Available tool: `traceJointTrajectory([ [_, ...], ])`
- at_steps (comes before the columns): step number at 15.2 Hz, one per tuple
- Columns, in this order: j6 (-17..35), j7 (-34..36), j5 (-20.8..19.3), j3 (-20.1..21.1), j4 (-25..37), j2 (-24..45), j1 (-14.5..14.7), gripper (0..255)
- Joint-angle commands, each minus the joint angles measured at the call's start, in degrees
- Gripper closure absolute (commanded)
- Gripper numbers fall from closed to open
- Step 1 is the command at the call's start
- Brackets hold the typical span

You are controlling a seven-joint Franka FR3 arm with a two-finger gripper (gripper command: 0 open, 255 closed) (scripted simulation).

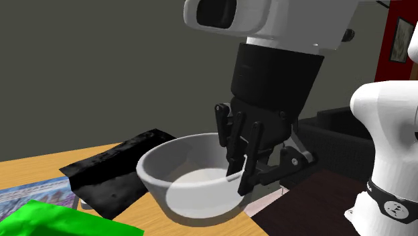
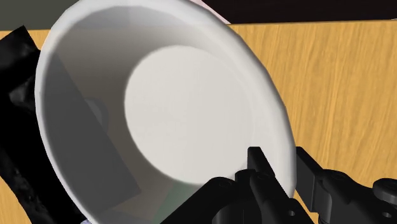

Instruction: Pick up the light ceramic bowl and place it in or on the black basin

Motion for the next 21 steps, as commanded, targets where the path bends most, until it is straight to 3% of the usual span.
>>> traceJointTrajectory([
  [1, -1.7, -0.6, 0.3, 0.0, 1.0, -0.8, 0.1, 255],
  [12, -9.8, -3.0, 1.7, 0.2, 6.7, -3.4, 0.4, 255],
  [21, -7.6, -14.9, 0.1, -7.9, 16.2, 4.8, -4.2, 255],
])
